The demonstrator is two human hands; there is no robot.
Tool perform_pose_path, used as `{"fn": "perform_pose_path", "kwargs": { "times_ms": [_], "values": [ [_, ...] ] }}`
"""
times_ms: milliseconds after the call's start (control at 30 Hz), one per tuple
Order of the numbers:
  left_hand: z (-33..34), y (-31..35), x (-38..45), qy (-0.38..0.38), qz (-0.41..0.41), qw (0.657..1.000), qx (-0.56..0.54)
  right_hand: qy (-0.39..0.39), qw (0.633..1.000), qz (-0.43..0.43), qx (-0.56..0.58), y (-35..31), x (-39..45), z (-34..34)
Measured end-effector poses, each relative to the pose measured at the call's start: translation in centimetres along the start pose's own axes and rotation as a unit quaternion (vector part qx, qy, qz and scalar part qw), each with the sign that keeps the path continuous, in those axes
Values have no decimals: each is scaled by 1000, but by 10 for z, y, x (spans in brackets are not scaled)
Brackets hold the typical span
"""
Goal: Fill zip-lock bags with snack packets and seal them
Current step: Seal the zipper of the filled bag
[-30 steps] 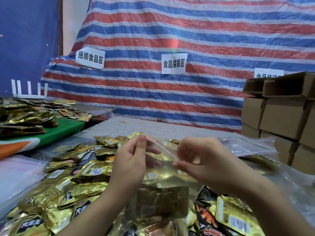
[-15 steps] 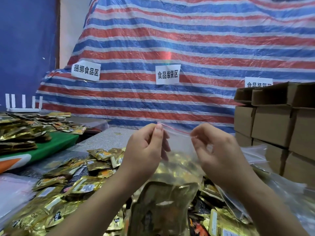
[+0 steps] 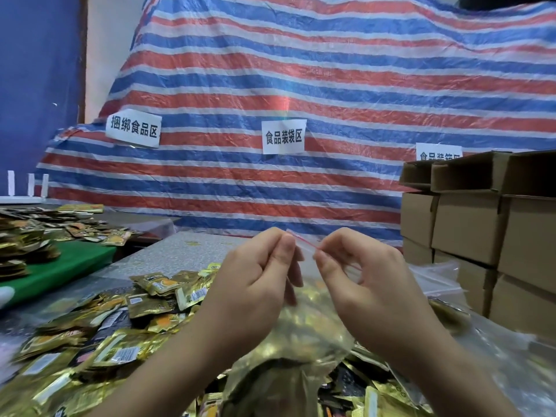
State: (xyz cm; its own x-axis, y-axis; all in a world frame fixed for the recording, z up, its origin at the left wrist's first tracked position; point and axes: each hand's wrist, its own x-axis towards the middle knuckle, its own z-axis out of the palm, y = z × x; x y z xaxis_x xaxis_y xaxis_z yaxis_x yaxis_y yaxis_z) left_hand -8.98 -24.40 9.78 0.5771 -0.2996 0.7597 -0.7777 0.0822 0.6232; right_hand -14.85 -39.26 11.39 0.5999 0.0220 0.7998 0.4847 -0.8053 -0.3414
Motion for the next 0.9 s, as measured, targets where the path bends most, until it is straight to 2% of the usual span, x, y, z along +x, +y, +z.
{"fn": "perform_pose_path", "kwargs": {
  "times_ms": [167, 400, 700, 900],
  "values": [
    [-5, 0, 1, 26, -14, 1000, 6, -9, 1000, -4, -1, -3, -2, 1],
    [-6, 3, 0, 7, -33, 999, -13, -19, 999, 13, 46, -11, -3, 0],
    [-3, 14, -3, 23, -30, 998, -48, 28, 998, 31, 49, -12, -4, -4],
    [-5, 21, -3, 36, -3, 996, -79, 34, 999, -2, 38, -23, -6, -8]
  ]
}}
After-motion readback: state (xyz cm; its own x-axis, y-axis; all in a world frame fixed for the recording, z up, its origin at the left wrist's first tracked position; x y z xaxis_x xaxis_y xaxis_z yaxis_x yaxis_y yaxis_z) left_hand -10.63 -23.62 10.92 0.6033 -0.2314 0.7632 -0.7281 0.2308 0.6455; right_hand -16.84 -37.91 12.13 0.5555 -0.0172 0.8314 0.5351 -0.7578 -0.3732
